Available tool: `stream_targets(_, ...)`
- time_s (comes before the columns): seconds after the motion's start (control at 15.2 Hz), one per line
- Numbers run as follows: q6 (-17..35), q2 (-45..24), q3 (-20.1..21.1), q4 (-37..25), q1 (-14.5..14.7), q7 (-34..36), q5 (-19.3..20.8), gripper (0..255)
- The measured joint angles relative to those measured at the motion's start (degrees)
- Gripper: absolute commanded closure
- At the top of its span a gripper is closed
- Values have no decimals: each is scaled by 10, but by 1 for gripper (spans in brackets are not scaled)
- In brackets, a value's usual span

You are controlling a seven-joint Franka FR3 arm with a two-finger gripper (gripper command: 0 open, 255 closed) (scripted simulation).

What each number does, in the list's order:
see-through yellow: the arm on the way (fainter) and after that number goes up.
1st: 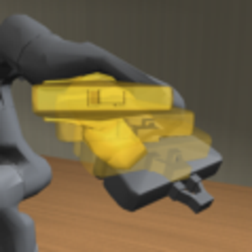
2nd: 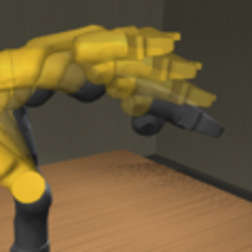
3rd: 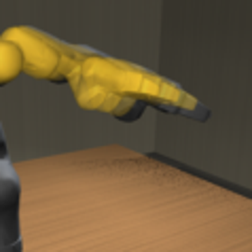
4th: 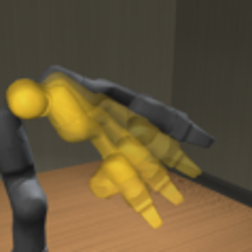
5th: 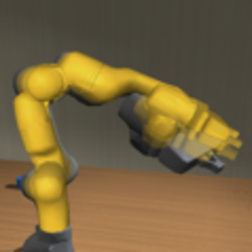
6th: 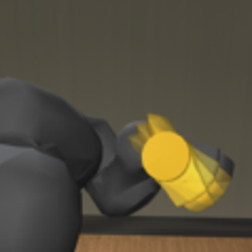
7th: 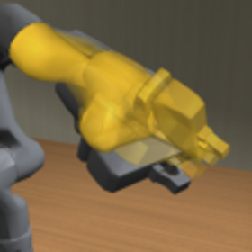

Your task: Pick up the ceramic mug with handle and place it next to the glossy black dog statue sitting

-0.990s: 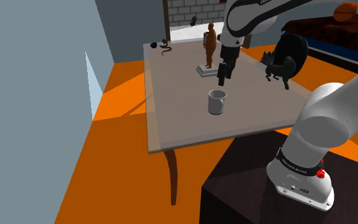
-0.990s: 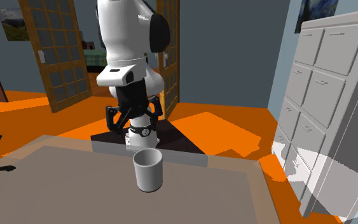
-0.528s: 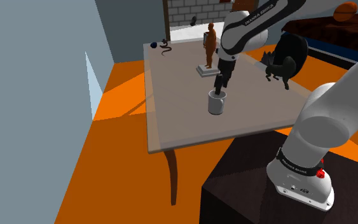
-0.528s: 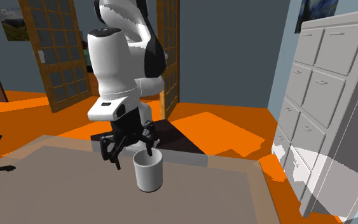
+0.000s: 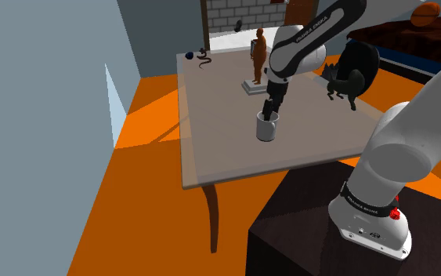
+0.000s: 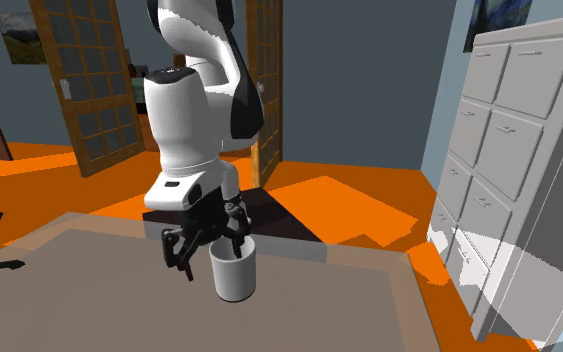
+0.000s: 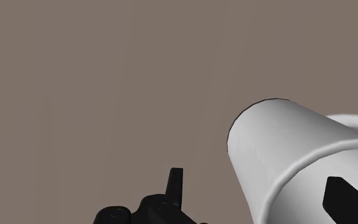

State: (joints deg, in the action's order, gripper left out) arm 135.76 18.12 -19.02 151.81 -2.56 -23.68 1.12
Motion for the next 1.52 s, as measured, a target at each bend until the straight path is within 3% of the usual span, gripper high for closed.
stream_targets(0.26, 1, -1, 0, 0, 0, 0, 0, 0)
stream_targets(0.33, 1, -1, 0, 0, 0, 0, 0, 255)
stream_targets(0.99, 1, -1, 0, 0, 0, 0, 0, 255)
stream_targets(1.52, -63, 39, 9, -25, -6, 13, 10, 255)
